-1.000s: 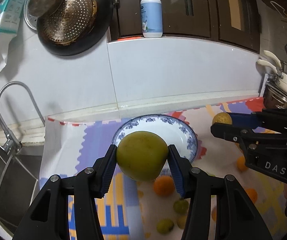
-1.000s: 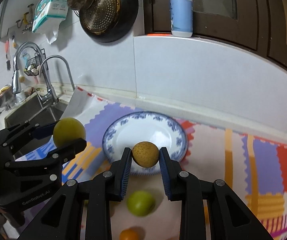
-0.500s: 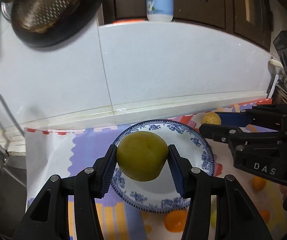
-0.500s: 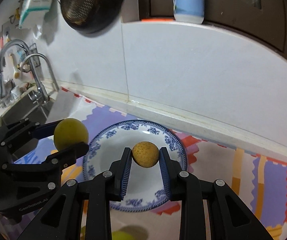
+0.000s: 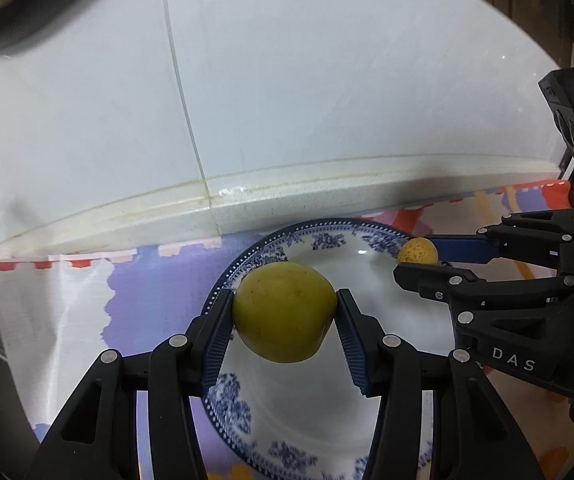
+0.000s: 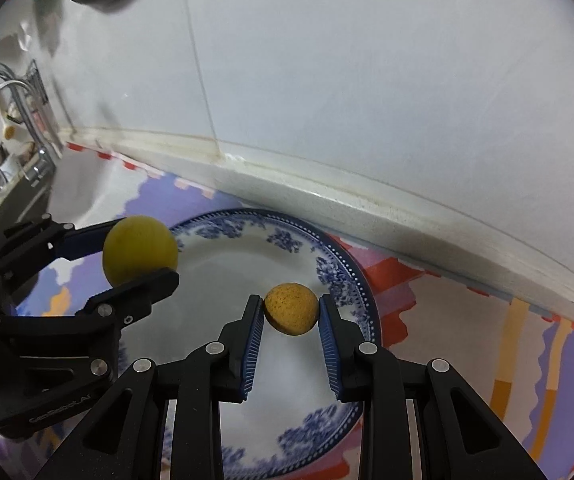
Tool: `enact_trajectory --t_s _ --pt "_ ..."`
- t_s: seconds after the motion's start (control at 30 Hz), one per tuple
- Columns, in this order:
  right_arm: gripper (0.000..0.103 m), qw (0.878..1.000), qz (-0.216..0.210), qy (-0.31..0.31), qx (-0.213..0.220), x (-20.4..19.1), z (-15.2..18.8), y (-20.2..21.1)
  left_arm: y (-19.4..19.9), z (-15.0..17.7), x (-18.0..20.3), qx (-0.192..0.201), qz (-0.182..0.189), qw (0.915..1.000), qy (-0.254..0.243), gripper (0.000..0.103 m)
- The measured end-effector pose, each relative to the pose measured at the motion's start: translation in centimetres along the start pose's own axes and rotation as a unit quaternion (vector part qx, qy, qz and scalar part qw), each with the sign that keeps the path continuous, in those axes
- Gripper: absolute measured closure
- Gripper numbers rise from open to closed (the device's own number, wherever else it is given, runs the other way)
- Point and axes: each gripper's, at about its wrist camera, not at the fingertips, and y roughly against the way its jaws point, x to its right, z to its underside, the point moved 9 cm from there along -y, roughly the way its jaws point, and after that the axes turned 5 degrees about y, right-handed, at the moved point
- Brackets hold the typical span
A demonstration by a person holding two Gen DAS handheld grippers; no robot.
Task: Organize fruits
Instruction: 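Lower both held fruits onto the plate and open both tools, then lift both tools away from the plate back over the fruits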
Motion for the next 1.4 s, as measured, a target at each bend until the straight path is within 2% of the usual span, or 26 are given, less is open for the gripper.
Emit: enact_trajectory --t_s 0.37,0.43,0.5,0.57,0.63,0.73,0.97,1.27,1.4 --pt "0.074 1.000 -0.004 -0.013 -0.027 0.9 0.5 -3.6 -2.8 0.2 -0.2 -0.032 -0.001 0.9995 0.004 0.053" --pt "0.074 1.000 -0.005 -0.014 -0.025 1.0 0.5 -3.7 -2.6 -0.3 -0.3 -0.020 -0.005 0.9998 0.004 0.050" --pt "0.072 0.999 -0.009 -0.017 -0.026 1.0 0.6 -3.6 -2.2 -0.7 -0.5 -0.009 -0.015 0.9998 0.003 0.044" --pt "0.066 1.000 -0.012 -0.018 -0.022 1.0 0.5 -3.3 -1.9 -0.7 -0.8 -0.006 -0.015 0.9999 0.004 0.044" --pt "0.065 1.000 -0.002 -0.016 -0.014 1.0 0.5 -2.6 -1.2 -0.8 -1.0 0.000 -0.020 0.9998 0.006 0.043" --pt "0.064 1.000 0.010 -0.014 -0.002 1.0 0.5 -1.2 0.2 -0.9 -1.1 0.010 -0.023 0.9997 0.006 0.040" --pt "0.049 0.998 0.038 -0.027 0.035 0.8 0.6 3.4 4.9 -0.6 -1.2 0.047 -0.038 0.9981 0.009 0.029" --pt "0.033 0.992 0.076 -0.028 0.098 -1.3 2.0 10.9 13.0 0.2 -1.0 0.109 -0.054 0.9923 0.020 0.014" --pt "0.031 0.988 0.087 -0.028 0.123 -2.3 2.9 14.1 16.4 1.0 -0.6 0.136 -0.057 0.9889 0.019 0.007"
